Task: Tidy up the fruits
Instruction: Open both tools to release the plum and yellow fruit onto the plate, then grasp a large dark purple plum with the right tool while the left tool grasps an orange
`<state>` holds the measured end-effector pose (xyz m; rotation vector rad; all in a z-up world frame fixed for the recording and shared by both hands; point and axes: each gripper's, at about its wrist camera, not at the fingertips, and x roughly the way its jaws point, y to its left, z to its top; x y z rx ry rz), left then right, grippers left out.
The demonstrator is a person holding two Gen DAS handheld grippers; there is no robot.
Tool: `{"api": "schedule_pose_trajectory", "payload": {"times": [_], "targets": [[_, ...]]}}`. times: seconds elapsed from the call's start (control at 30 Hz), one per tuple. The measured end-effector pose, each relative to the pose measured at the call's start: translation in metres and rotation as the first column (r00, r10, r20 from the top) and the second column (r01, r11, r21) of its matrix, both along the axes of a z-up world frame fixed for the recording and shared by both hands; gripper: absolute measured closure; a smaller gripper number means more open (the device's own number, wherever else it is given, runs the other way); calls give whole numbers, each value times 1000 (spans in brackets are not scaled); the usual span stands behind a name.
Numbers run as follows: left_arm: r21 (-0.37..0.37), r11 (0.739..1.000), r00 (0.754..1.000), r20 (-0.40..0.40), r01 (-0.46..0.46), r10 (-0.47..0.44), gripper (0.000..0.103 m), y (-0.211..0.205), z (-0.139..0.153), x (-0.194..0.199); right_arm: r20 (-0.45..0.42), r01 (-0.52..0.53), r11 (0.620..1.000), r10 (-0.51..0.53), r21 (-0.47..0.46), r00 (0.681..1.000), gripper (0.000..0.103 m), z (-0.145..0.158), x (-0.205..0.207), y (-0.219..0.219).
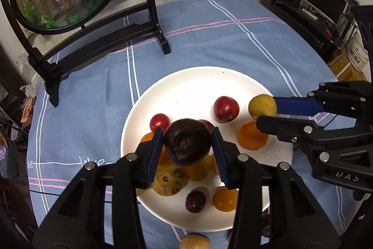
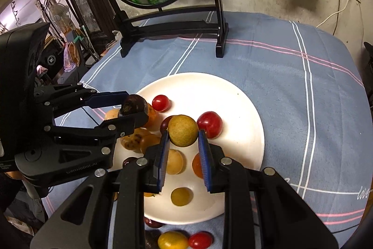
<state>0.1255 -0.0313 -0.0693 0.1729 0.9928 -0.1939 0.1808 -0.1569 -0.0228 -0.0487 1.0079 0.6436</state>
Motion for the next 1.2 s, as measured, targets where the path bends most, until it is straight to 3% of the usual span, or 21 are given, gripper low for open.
{"api": "schedule_pose_trajectory", "payload": {"times": [0.17,0.23,0.53,0.63,0.8,0.83,0.87,0.9,1.07,1.13,1.2], "targets": [[14,1000,1000,7,6,-6,59,-2,-3,5,-12,-22,1000,21,-19,1000,77,-7,9,6],[28,1000,1000,18,4,-4,46,-2,-3,7,-13,-31,999,31,-38,999,77,-8,11,10],[11,1000,999,44,-29,29,41,10,9,2,14,26,999,-26,-33,1000,71,0,10,-5],[-9,999,997,64,-53,54,38,19,19,-6,23,61,998,-61,-5,998,71,10,1,-18],[-29,997,991,108,-74,77,37,27,39,-24,124,83,993,-94,90,988,70,51,-32,-42],[-33,997,990,114,-77,80,36,28,43,-27,154,89,989,-107,120,982,66,64,-42,-50],[-38,996,989,123,-80,84,36,29,48,-32,181,105,984,-130,142,975,38,75,-51,-56],[-41,996,988,132,-79,84,36,29,52,-36,214,123,977,-159,173,964,24,85,-61,-64],[-58,995,980,175,-83,92,34,33,73,-61,373,143,946,-250,291,894,17,143,-117,-100],[-54,995,977,193,-85,94,33,34,80,-72,435,188,929,-319,318,842,2,163,-138,-112],[-56,995,975,203,-86,95,33,35,85,-82,471,213,896,-392,390,790,1,187,-162,-128]]}}
